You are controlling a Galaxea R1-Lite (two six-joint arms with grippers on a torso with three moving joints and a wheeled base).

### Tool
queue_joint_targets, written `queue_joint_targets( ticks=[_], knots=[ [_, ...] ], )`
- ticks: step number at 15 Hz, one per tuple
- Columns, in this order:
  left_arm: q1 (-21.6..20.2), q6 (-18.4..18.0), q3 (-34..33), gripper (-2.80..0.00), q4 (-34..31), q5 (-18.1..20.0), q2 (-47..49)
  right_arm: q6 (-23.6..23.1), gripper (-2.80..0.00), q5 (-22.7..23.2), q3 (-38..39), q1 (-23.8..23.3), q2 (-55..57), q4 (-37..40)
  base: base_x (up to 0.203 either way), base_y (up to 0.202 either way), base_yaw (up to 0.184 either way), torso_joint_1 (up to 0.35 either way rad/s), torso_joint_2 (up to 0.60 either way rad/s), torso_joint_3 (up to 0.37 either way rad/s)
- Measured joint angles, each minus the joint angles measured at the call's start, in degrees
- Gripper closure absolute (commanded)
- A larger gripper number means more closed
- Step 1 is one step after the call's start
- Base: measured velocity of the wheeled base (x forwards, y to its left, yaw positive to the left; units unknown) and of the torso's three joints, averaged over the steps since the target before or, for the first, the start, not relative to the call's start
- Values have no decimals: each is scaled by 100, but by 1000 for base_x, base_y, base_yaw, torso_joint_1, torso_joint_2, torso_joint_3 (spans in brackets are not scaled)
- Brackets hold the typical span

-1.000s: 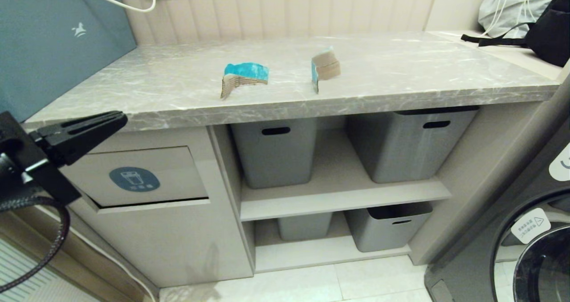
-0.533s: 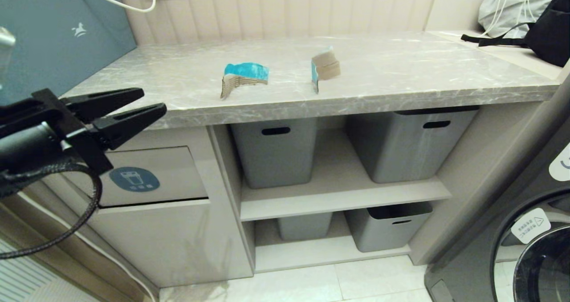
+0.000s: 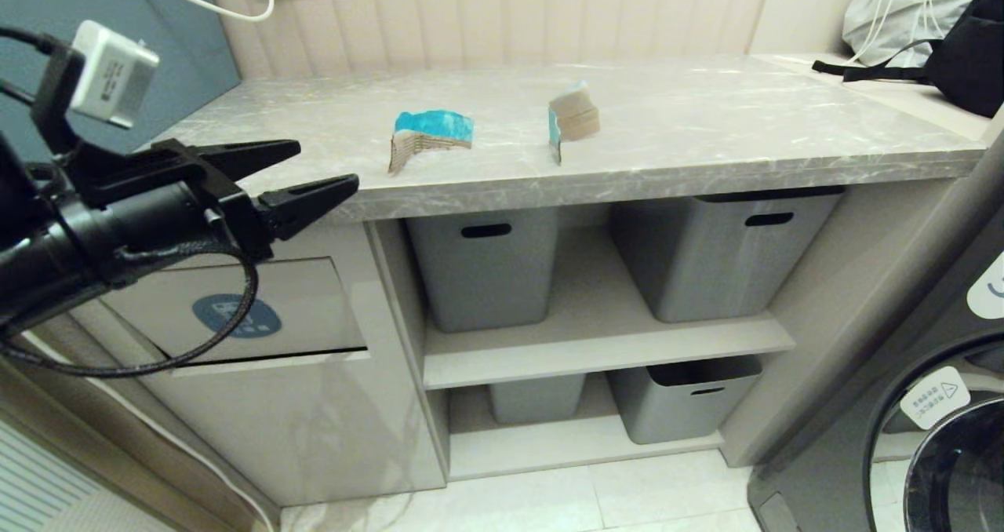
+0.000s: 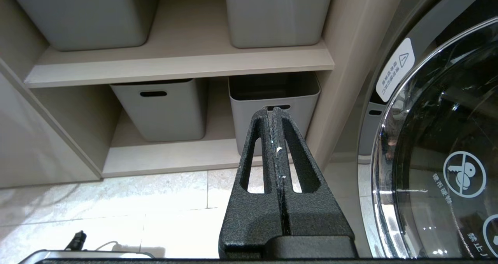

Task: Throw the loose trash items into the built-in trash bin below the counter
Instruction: Pick up the garbage

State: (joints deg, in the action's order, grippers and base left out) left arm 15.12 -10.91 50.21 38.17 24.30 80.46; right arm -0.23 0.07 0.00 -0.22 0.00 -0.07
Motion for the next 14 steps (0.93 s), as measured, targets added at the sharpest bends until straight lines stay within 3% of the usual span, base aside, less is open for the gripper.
queue_joint_targets(
  ticks=[14],
  knots=[
    [191,-195,1943,-280,-4,-8,2075,1,0,0,0,0,0,0,0,0,0,0,0,0]
  ],
)
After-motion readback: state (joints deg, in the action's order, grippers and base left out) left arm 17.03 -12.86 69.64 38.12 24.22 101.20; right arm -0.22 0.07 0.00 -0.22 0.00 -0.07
